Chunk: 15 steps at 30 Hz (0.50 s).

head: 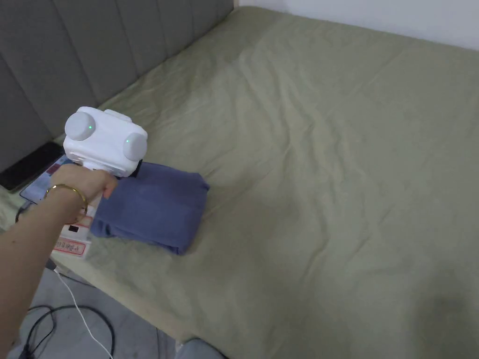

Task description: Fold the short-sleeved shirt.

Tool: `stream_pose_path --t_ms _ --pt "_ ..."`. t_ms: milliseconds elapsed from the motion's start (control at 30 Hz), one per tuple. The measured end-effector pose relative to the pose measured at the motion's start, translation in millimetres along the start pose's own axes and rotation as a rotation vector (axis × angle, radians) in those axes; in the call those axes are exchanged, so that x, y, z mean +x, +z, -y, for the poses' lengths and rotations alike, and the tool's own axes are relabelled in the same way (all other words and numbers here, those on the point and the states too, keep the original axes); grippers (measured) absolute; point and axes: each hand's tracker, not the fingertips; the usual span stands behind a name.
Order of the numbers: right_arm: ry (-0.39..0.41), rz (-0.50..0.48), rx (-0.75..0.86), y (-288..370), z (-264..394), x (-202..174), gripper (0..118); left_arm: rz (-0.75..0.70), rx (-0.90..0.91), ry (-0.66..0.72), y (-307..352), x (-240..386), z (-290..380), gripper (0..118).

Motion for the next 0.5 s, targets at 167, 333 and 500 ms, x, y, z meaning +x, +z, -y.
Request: stream_pose_path --t_ms 167,333,500 --pt "0.044 0.006 0.045 16.2 -1.7 -1.7 0 0.205 0.321 0.286 96.5 -5.1 -4.6 6" --pt "0.143 0.028 0.184 52.8 -18.3 -7.2 0 0.423 0.623 0.342 208.9 24.7 2.0 0" --pt "0.228 0.1 0.369 91.7 -33.2 -0.9 0 0.58 0.895 0.27 310.6 72.7 31.2 0"
